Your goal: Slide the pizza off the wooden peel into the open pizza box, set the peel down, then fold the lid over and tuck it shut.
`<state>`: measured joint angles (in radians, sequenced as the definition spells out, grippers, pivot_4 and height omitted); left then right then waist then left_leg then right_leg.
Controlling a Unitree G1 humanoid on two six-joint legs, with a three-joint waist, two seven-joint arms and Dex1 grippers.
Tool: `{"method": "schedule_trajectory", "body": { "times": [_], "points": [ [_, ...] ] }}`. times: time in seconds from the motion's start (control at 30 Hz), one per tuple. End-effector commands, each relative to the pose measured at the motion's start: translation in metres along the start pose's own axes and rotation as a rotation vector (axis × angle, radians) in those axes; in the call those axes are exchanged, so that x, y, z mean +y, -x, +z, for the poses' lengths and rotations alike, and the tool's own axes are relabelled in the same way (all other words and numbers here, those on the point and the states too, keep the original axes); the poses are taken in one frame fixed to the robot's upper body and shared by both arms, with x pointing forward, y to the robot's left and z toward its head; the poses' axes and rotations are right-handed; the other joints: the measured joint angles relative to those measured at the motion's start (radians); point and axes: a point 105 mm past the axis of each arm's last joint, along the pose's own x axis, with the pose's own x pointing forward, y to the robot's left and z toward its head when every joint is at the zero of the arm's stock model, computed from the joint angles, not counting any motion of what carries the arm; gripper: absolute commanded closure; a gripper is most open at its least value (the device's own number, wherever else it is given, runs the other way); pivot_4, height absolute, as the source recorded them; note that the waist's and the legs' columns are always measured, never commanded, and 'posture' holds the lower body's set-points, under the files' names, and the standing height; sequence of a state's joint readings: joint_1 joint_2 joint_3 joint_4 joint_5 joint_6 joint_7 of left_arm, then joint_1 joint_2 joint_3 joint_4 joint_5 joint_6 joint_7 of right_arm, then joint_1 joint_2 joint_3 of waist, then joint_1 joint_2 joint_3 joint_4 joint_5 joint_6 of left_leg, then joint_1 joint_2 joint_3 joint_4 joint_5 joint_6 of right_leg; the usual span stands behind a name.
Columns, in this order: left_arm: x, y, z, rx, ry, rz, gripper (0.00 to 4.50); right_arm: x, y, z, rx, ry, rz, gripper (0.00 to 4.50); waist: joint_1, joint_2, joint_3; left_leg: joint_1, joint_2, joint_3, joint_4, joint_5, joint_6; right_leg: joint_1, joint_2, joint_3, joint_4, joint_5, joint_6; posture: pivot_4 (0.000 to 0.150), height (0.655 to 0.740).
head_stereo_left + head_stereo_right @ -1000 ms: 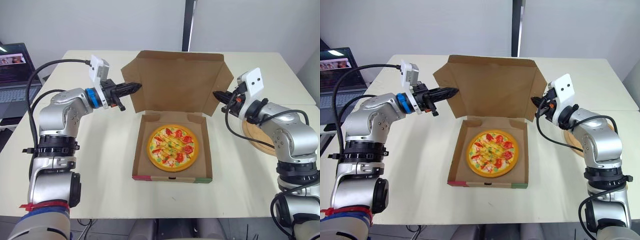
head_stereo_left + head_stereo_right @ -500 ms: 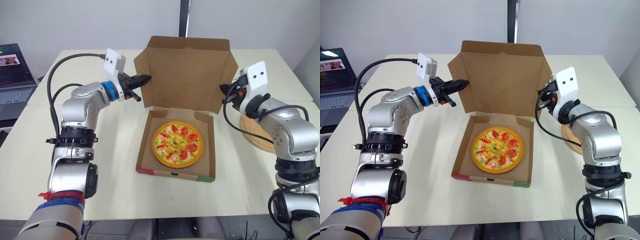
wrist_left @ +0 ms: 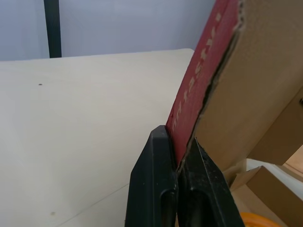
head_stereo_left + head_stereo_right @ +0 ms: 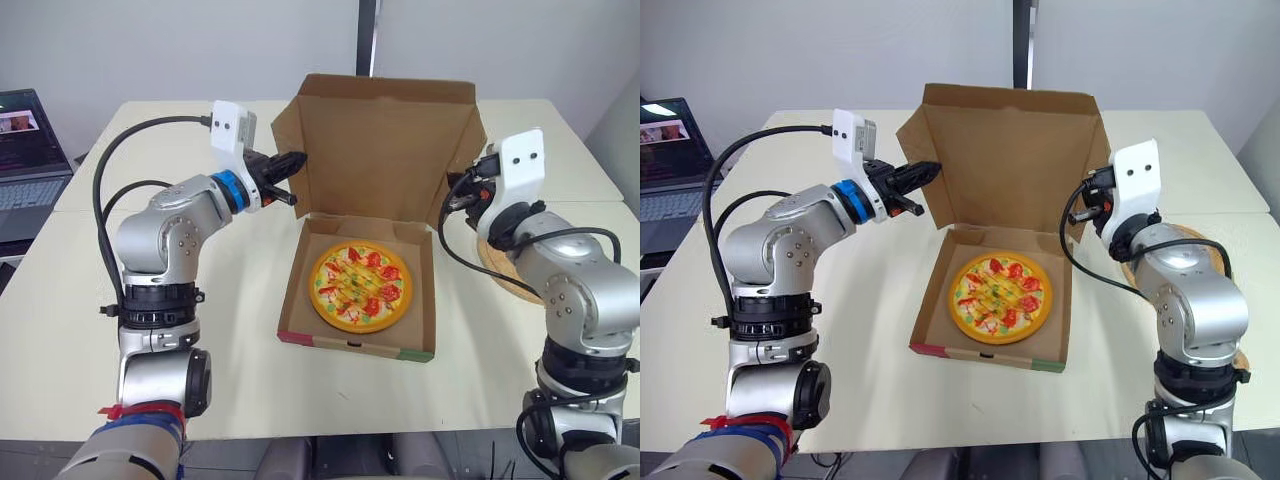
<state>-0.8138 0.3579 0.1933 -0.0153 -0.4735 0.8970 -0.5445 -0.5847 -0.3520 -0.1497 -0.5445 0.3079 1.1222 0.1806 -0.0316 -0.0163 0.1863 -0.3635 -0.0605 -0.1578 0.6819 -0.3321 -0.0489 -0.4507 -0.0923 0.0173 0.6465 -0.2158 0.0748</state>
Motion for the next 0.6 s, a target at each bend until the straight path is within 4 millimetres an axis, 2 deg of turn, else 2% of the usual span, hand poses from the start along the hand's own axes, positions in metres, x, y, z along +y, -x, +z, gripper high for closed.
{"method": "schedule_trajectory", "body": {
  "times": [0.03, 0.3, 0.6],
  "points": [
    [-0.031, -0.003, 0.005, -0.020, 0.019, -0.118, 4.50, 0.024, 0.006, 0.015, -0.066, -0.004, 0.085, 4.45, 0.000, 0.000, 0.000, 0.000, 0.000, 0.000, 0.000, 0.000, 0.000, 0.000, 0.000, 0.000, 0.000, 0.000, 0.000, 0.150, 0.7400],
    [-0.038, 0.003, 0.003, -0.005, 0.143, -0.129, 4.50, 0.032, 0.011, 0.017, -0.054, -0.059, 0.097, 4.45, 0.000, 0.000, -0.001, 0.000, 0.000, 0.000, 0.000, 0.000, 0.000, 0.000, 0.000, 0.000, 0.000, 0.000, 0.000, 0.150, 0.7400],
    [-0.045, 0.009, 0.000, 0.014, 0.158, -0.153, 4.50, 0.051, 0.017, 0.019, -0.019, -0.124, 0.153, 4.45, 0.000, 0.000, -0.001, 0.000, 0.000, 0.000, 0.000, 0.000, -0.001, 0.000, 0.000, 0.000, 0.000, 0.000, 0.000, 0.150, 0.7400]
  ]
}}
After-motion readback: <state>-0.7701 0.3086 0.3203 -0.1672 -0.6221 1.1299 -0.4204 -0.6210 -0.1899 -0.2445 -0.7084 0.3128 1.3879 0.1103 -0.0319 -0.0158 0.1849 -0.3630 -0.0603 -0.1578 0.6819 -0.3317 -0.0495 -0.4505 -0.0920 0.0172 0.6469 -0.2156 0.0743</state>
